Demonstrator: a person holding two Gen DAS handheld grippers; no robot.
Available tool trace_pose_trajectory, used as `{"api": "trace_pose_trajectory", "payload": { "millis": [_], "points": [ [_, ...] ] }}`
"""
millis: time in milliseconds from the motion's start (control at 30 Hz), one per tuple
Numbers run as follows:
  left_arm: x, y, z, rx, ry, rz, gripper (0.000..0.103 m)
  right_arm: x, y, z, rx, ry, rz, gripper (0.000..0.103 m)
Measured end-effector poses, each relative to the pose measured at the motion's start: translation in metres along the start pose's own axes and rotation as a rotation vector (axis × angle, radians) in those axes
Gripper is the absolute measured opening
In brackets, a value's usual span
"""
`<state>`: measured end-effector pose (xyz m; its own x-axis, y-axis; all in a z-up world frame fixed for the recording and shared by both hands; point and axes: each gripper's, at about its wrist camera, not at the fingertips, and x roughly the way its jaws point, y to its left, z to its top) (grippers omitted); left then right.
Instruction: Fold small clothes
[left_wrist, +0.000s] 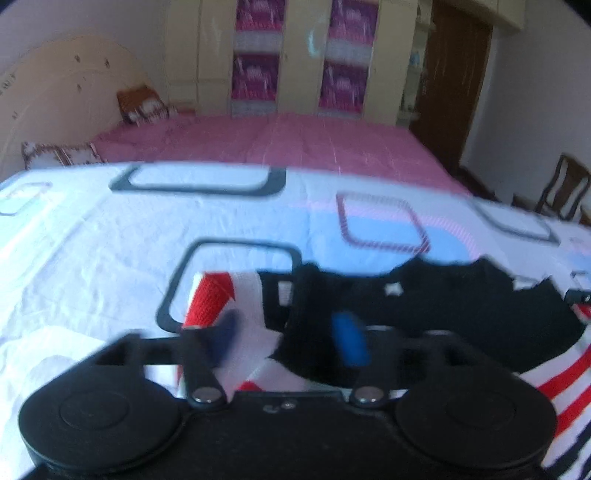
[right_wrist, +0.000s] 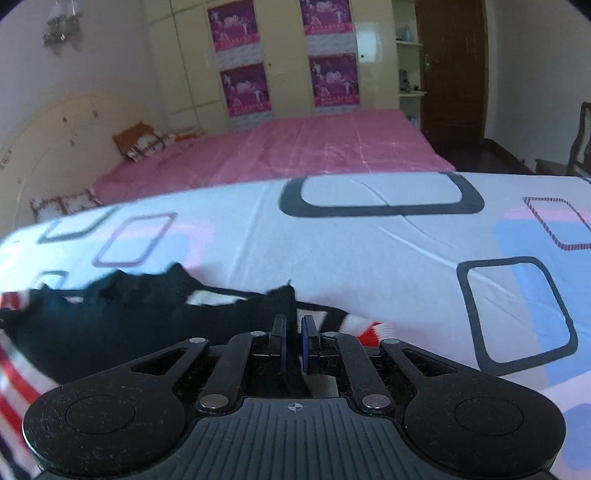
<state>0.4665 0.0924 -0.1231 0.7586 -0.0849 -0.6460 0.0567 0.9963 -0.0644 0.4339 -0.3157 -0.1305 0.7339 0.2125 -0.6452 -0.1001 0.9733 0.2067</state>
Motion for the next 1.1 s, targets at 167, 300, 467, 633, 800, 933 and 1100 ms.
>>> {"api": "trace_pose_trajectory", "payload": {
  "millis": [167, 300, 467, 633, 800, 933, 1100],
  "points": [
    [-0.027, -0.027, -0.006, 0.07, -0.025, -0.077, 0.079, -0.009, 0.019, -0.003, -0.016, -0.014, 0.029, 0.005],
    [-0.022, -0.057, -0.017, 0.125, 0.037, -0.149, 0.076, -0.007, 0.05, -0.012, -0.048, 0.022, 0.108, 0.005],
    [-0.011, -0.075, -0.039, 0.196, 0.096, -0.131, 0.07, -0.005, 0.082, -0.038, -0.188, 0.052, 0.117, 0.005],
    [-0.018, -0.049, -0.05, 0.168, 0.107, -0.075, 0.072, -0.008, 0.063, -0.062, -0.266, 0.029, 0.027, 0.005],
    [-0.033, -0.03, -0.055, 0.14, 0.111, -0.048, 0.072, -0.019, 0.04, -0.065, -0.187, 0.037, -0.013, 0.005],
    [-0.047, -0.032, -0.05, 0.096, 0.122, -0.036, 0.067, -0.038, 0.055, -0.062, -0.143, 0.015, 0.073, 0.005],
    [-0.063, -0.056, -0.049, 0.119, 0.101, -0.074, 0.068, -0.048, 0.086, -0.067, -0.157, 0.019, 0.131, 0.005]
  ]
}}
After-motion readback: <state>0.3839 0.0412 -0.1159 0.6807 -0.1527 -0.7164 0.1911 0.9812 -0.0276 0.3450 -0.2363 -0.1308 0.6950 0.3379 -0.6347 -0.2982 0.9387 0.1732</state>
